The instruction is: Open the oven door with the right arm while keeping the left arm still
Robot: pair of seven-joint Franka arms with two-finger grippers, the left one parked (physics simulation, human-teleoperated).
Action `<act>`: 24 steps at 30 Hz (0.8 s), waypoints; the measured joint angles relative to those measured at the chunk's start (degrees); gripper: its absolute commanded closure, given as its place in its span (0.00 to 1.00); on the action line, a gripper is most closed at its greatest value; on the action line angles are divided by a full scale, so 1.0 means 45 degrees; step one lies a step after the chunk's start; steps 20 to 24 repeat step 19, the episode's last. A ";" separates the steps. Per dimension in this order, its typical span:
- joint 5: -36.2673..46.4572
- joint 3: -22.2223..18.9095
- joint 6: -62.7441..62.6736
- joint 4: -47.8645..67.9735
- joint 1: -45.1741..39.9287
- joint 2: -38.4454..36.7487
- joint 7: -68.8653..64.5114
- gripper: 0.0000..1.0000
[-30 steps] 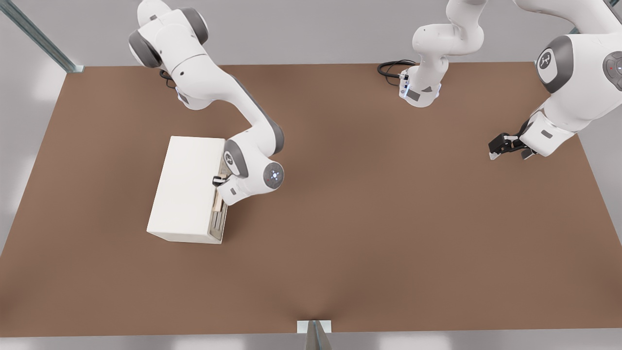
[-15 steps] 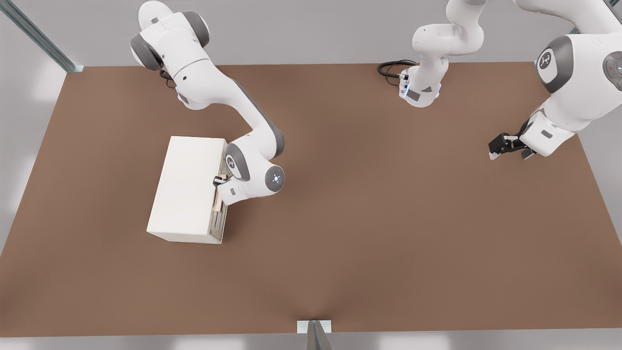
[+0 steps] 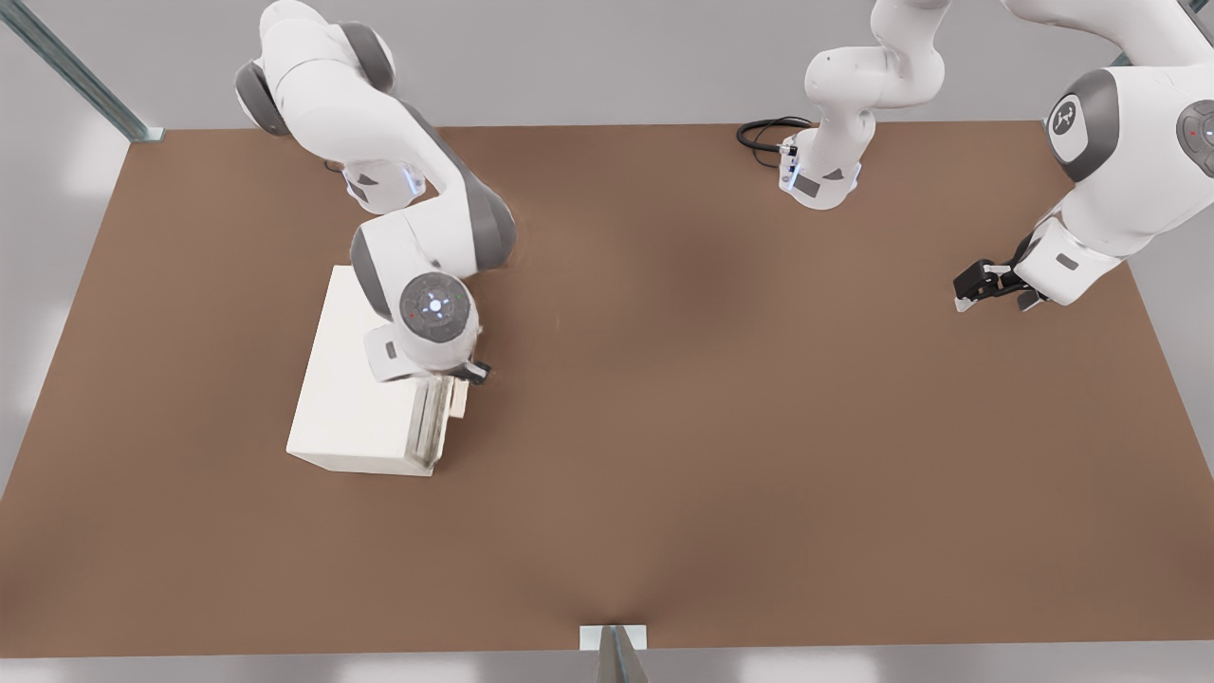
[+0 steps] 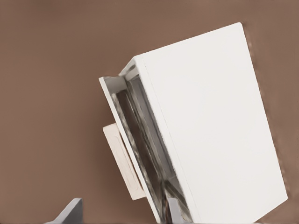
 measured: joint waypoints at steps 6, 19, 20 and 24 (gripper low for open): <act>0.0643 0.0969 0.0904 -0.3596 -0.4694 -0.3600 -0.3237 0.00; 0.0770 0.1005 0.1727 -0.3523 -0.5437 -0.3012 -0.7559 0.00; 0.0770 0.1005 0.1727 -0.3523 -0.5437 -0.3012 -0.7559 0.00; 0.0770 0.1005 0.1727 -0.3523 -0.5437 -0.3012 -0.7559 0.00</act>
